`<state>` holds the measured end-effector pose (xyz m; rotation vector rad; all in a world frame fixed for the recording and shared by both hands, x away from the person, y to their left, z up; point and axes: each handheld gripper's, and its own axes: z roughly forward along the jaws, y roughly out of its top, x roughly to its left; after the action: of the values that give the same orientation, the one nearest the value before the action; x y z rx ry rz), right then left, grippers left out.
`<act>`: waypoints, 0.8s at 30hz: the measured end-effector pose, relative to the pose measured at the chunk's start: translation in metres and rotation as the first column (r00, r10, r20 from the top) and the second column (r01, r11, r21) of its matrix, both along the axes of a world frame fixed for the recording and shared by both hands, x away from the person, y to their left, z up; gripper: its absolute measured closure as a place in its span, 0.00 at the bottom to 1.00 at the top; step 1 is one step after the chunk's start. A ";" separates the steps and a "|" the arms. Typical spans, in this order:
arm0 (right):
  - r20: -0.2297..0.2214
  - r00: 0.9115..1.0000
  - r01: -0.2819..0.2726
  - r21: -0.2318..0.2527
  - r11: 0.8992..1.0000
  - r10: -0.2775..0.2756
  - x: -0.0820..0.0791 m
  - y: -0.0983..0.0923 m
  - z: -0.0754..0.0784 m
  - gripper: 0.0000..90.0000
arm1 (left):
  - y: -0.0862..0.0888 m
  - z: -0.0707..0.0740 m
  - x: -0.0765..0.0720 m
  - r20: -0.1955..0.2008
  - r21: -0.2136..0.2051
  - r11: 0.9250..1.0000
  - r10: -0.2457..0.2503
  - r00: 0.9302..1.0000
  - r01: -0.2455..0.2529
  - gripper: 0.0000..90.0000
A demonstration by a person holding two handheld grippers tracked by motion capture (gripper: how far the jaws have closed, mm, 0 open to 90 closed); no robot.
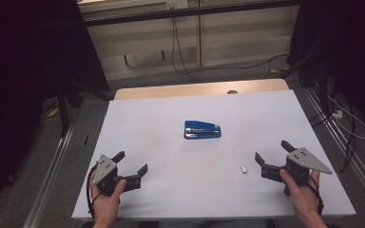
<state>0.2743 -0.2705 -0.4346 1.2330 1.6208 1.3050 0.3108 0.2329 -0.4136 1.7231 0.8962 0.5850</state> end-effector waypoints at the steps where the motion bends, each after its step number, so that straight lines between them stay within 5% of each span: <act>1: 0.000 1.000 0.000 0.000 1.000 0.000 0.000 0.000 0.000 0.01 | 0.000 0.000 0.000 -0.001 0.000 1.000 -0.002 1.000 0.002 0.03; 24: -0.023 1.000 -0.019 0.031 0.999 0.019 0.008 0.008 -0.003 0.01 | -0.007 -0.002 0.003 -0.017 0.023 1.000 -0.015 1.000 0.016 0.03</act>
<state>0.2823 -0.2627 -0.4372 1.2581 1.6382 1.3362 0.3139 0.2258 -0.4154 1.7569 0.8899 0.5738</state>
